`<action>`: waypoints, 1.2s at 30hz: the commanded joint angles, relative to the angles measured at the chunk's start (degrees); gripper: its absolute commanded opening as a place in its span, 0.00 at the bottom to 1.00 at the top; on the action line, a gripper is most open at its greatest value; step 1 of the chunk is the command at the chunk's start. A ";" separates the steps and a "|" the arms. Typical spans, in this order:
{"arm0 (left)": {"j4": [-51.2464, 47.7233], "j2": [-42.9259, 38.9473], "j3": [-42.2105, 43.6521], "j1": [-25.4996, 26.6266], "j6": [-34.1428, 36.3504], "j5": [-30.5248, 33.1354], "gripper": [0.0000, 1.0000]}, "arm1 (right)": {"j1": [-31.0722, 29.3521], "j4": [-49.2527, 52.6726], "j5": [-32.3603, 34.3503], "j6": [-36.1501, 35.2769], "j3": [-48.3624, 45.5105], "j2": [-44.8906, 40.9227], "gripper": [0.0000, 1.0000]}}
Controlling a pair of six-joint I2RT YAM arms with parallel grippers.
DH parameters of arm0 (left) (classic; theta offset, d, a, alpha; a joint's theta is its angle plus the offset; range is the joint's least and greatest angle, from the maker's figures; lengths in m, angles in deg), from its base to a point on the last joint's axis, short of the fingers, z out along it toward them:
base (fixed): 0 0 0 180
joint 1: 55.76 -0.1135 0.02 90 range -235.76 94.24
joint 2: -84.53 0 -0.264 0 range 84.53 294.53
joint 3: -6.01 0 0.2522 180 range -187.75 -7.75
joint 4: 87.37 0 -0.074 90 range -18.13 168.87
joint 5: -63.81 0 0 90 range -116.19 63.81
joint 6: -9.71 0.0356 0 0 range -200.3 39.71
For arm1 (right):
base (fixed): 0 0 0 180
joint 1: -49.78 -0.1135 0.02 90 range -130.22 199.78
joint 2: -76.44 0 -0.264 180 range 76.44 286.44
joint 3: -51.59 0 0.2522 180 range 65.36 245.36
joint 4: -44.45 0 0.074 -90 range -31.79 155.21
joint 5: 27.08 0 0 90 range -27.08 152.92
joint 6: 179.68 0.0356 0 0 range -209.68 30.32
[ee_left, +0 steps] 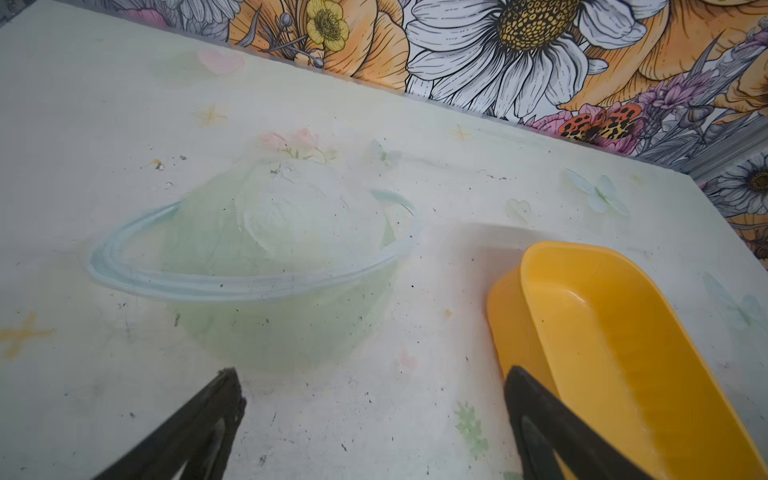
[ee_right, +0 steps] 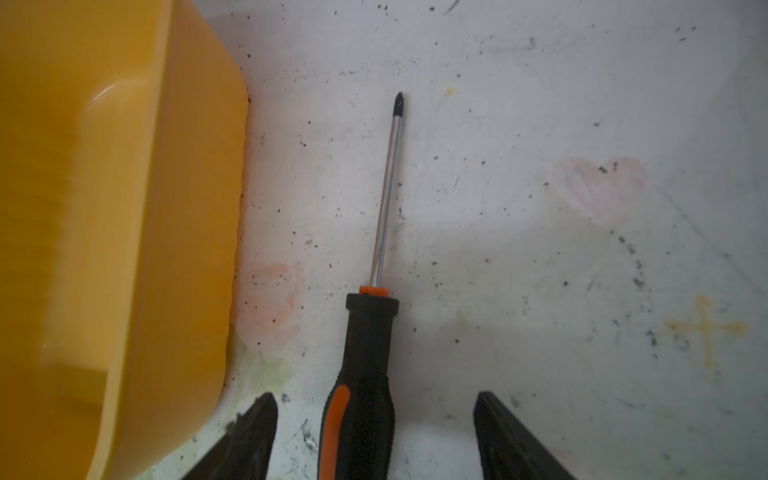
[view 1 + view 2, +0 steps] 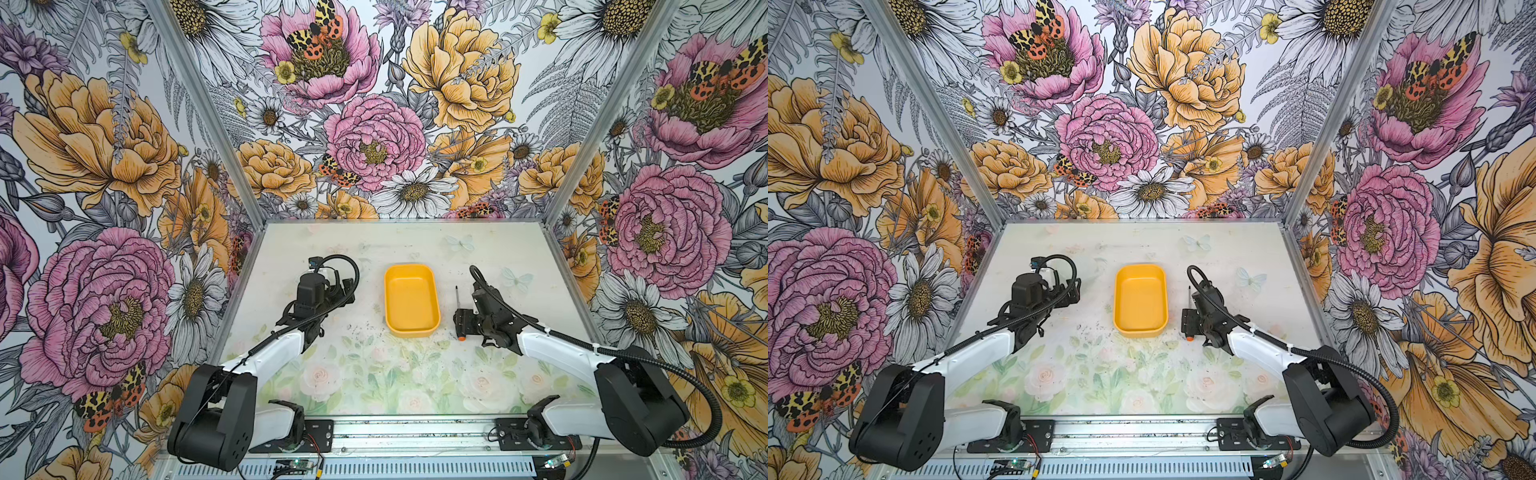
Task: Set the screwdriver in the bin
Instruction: 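Reach the right gripper down over the screwdriver handle beside the yellow bin, then close the right gripper on the black-and-orange screwdriver handle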
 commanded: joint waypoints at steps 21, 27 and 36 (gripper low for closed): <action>-4.06 -2.25 -1.11 0.72 -0.49 1.46 0.99 | -3.61 0.16 4.04 0.73 1.39 7.56 0.43; -4.06 -2.47 -0.87 0.70 -0.57 1.48 0.99 | -3.59 0.11 3.74 0.64 1.23 7.39 0.19; -4.06 -3.00 -0.32 0.75 -0.80 1.23 0.99 | -1.70 0.63 -1.62 1.64 2.08 2.36 0.00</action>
